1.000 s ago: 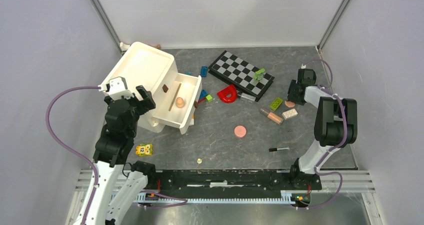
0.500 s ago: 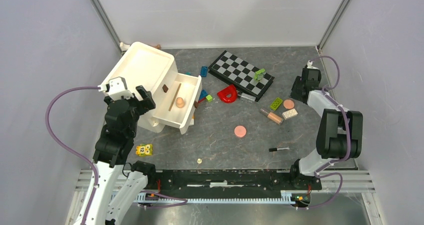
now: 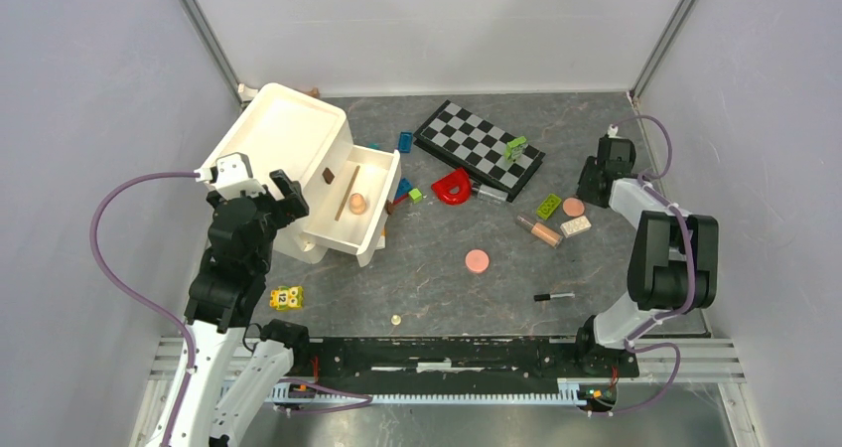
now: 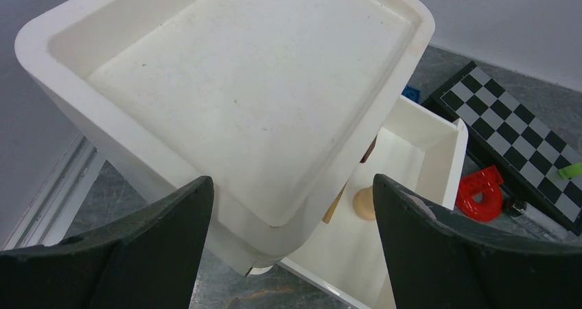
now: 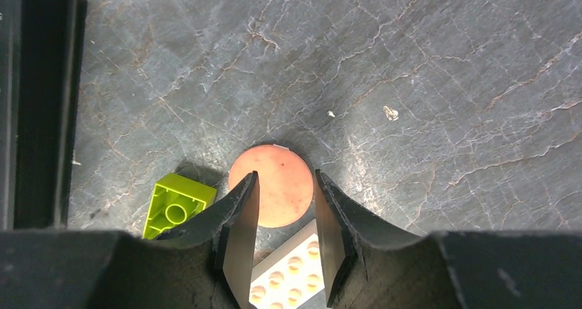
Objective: Organize the makeup
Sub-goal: Pick up the makeup tool from the center of the board.
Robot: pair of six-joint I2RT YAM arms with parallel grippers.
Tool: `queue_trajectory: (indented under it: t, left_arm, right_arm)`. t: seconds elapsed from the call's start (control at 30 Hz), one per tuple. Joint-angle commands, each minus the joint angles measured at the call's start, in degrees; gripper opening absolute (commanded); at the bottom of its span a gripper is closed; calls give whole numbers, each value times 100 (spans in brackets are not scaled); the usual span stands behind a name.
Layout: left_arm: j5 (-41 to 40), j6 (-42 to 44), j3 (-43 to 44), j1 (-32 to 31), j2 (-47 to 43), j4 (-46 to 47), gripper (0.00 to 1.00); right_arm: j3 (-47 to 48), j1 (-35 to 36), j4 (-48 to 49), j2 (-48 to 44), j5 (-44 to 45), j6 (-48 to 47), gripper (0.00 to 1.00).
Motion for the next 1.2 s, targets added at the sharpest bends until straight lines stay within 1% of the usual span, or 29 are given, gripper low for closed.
queue_trajectory:
  t: [0.0,0.23,0.33,0.4,0.53,0.57,0.63,0.83,0.97,1.03,1.17]
  left_arm:
    - [86,-36,12,30,-38,146,92]
    - [78,-36,12,32,-36,139,92]
    - [72,-36,12,29,-30,145,92]
    - [79,-36,12,29,-31,146,92]
    - [75,-36,12,31,-29,143,92]
    - [78,-36,12,30,-30,143,92]
    - [82,-36,12,36,-29,141,92]
    - [90,-19,12,32,-25,154,91]
    - [118,-14,14,37,-29,160,91]
    - [121,-22,12,38,-30,163,91]
    - [115,-19,12,38,-21,156,91]
  right_arm:
    - [-14,-57,114,180,-82,-28,41]
    - [-85,-93,218,505,-114,-44,34]
    - [-138,-101,257,551,-124,-48,32]
    - [-165,-101,284,560,-129,-50,29]
    - [-163,-110,314,488,-178,-90,9]
    - [-182,-110,347,415,-191,-90,5]
    - [-216,-113,442,234,-215,-97,1]
    - [-219,-115,620,-423,-282,-47,0]
    - [-280,-24,861,-803,-592,96,0]
    - [-208,209,848,-898,-588,119,0]
    - [134,1050,749,-938,-457,140,0]
